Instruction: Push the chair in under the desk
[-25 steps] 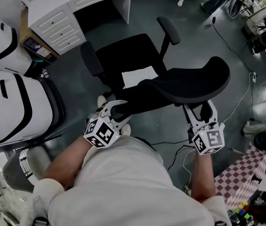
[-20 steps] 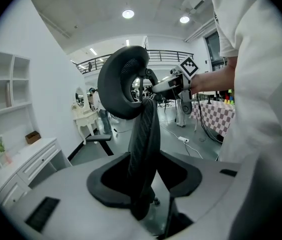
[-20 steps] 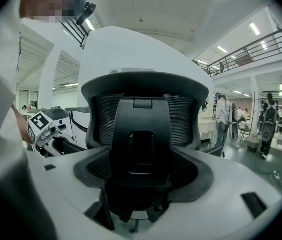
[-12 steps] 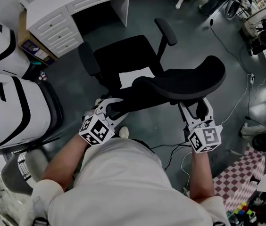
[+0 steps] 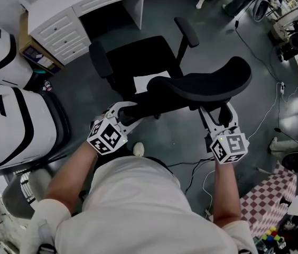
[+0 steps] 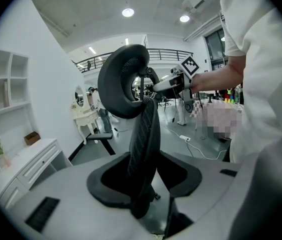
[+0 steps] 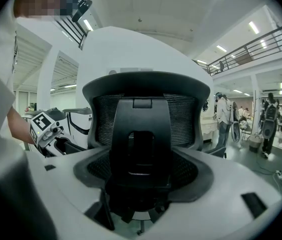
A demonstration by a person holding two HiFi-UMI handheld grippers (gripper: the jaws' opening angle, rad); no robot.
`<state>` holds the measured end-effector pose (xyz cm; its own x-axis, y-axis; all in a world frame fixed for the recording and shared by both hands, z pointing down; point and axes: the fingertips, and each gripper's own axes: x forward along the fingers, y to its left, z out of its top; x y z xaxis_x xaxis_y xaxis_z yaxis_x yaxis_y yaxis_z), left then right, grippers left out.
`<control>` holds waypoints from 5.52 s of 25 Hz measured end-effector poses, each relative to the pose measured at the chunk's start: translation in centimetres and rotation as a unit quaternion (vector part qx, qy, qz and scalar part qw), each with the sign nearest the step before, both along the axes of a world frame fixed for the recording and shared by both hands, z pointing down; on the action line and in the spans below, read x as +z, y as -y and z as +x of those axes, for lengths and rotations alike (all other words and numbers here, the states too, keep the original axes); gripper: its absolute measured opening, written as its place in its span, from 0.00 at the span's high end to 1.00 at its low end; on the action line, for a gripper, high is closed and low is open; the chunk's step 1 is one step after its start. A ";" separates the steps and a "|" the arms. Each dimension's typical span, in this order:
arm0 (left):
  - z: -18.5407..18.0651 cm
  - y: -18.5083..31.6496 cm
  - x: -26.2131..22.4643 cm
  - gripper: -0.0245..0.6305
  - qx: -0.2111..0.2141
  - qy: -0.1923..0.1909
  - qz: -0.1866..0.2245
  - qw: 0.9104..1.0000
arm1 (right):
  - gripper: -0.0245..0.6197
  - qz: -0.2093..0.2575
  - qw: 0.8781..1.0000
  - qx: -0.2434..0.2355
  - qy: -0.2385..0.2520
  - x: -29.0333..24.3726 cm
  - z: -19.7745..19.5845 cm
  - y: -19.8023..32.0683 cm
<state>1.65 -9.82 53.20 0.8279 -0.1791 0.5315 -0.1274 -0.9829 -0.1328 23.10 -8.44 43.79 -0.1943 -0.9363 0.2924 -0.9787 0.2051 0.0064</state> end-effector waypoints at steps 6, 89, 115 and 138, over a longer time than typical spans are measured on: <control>0.0 1.8 -0.1 0.72 -0.002 -0.002 0.001 1.000 | 0.47 -0.001 1.000 -0.011 0.000 -0.1 0.0 2.2; -8.2 34.8 0.3 0.73 -0.004 -0.006 -0.001 1.000 | 0.47 -0.030 0.999 -0.031 -0.003 0.7 -8.2 36.3; -11.1 40.6 0.1 0.72 -0.014 -0.013 0.009 1.000 | 0.47 -0.022 0.999 -0.030 0.001 0.5 -11.0 42.1; -13.6 40.3 -2.7 0.58 -0.240 0.020 0.045 0.969 | 0.47 0.031 0.994 -0.109 -0.003 -0.8 -9.9 39.1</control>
